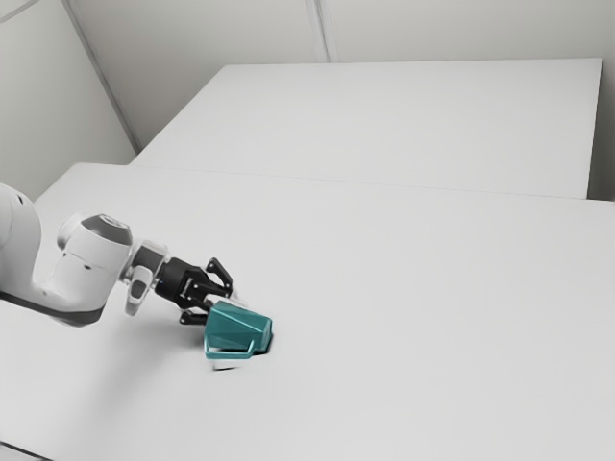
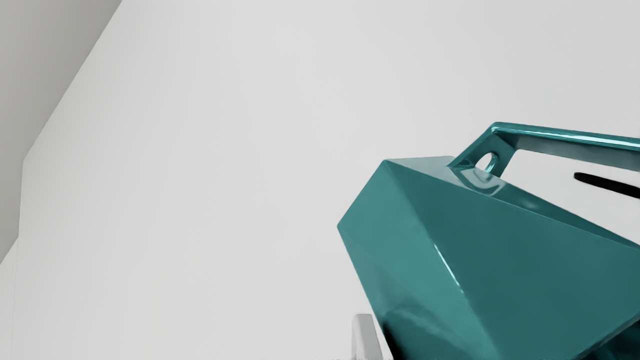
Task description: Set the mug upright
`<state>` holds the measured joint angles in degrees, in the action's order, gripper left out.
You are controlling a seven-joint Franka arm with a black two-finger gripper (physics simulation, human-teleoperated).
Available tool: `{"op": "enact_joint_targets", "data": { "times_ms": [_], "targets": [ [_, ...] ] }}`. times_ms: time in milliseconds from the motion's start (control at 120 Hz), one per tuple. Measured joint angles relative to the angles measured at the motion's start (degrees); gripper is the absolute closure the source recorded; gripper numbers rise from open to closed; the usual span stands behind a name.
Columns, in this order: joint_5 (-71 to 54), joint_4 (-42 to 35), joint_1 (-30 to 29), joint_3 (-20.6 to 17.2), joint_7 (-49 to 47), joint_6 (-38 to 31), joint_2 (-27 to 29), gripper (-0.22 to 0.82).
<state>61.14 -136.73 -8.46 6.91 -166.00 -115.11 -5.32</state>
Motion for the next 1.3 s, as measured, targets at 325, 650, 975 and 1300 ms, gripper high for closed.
{"op": "enact_joint_targets", "data": {
  "times_ms": [325, 650, 975, 1300],
  "targets": [
    [-0.42, 0.92, 0.87, -4.60, 0.01, -2.17, 3.49, 0.75],
    [-23.10, 2.30, 4.87, -6.65, 0.02, -7.63, 10.67, 0.78],
    [-50.82, 9.93, 8.62, -6.84, 0.03, -12.70, 7.31, 0.79],
    [-55.42, 13.22, 9.57, -8.36, 0.04, -16.14, 1.72, 0.79]
  ]
}}
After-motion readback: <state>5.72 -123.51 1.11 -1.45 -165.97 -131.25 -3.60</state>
